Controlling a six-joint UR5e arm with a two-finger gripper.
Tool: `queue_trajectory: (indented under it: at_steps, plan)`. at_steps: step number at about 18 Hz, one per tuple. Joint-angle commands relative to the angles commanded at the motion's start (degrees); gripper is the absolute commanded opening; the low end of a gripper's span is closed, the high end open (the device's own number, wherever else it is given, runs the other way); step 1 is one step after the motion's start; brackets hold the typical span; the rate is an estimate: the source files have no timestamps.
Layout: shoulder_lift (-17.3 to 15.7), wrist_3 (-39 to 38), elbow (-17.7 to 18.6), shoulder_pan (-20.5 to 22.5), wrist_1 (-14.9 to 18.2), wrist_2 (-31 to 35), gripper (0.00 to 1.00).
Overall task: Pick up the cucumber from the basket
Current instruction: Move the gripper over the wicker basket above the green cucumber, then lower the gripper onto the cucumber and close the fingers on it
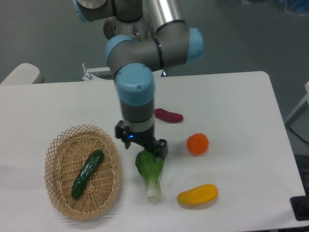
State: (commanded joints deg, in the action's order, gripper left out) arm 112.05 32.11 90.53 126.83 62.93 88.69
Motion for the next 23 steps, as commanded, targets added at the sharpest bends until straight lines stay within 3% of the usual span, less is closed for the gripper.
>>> queue_trajectory:
  at_steps: [2,10,14,23]
  plan:
    - [1.0,-3.4,-0.1,-1.8,-1.1,0.0,1.00]
    - [5.2,-3.1,0.8,-6.2,-3.8,0.1,1.00]
    - [6.9,-2.9,1.0,-8.3,-7.3,0.3,1.00]
    - [9.1,-3.5,1.1,-11.0,-7.7,0.5,1.00]
